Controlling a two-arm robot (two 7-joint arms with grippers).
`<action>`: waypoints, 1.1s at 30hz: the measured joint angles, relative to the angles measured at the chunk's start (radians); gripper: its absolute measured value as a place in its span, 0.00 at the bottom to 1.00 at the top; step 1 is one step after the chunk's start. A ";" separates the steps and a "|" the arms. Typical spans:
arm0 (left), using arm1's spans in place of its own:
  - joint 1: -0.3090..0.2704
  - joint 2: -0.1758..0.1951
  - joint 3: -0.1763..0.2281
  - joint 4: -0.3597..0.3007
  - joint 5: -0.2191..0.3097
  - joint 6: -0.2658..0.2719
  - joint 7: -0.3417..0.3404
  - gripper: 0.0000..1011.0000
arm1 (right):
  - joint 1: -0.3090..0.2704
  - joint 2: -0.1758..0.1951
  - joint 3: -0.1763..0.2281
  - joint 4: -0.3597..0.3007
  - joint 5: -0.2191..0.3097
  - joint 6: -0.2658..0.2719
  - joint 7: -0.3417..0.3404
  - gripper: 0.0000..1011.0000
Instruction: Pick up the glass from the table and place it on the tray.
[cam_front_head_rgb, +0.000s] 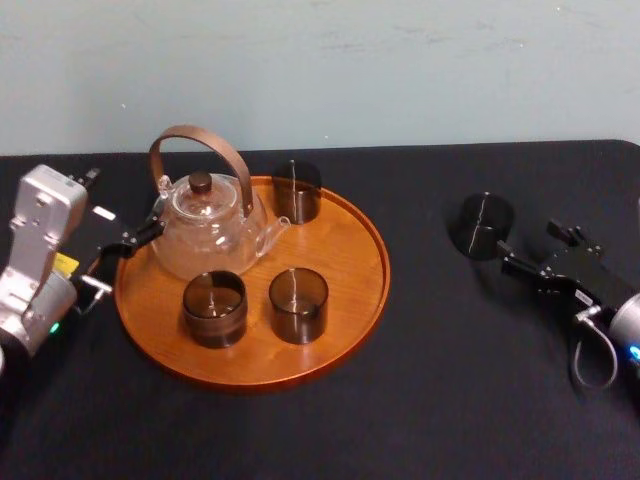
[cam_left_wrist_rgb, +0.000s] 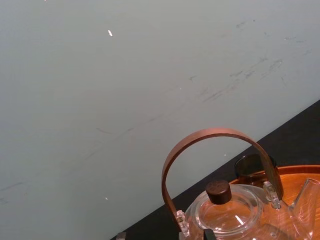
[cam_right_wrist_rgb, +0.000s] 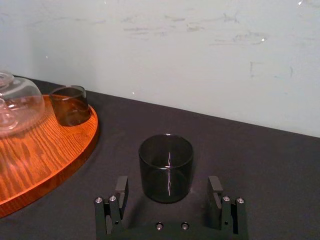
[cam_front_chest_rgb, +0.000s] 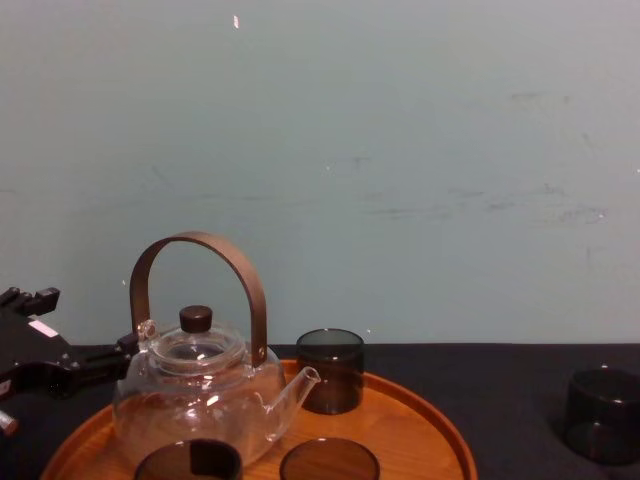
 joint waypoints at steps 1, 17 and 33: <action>0.000 0.000 0.000 0.000 0.000 0.000 0.000 0.99 | 0.006 -0.001 -0.003 0.007 -0.003 0.001 0.001 0.99; 0.000 0.000 0.000 0.000 0.000 0.000 0.000 0.99 | 0.091 -0.026 -0.034 0.105 -0.031 0.008 0.016 0.99; 0.000 0.000 0.000 0.000 0.000 0.000 0.000 0.99 | 0.144 -0.046 -0.053 0.166 -0.037 -0.008 0.040 0.99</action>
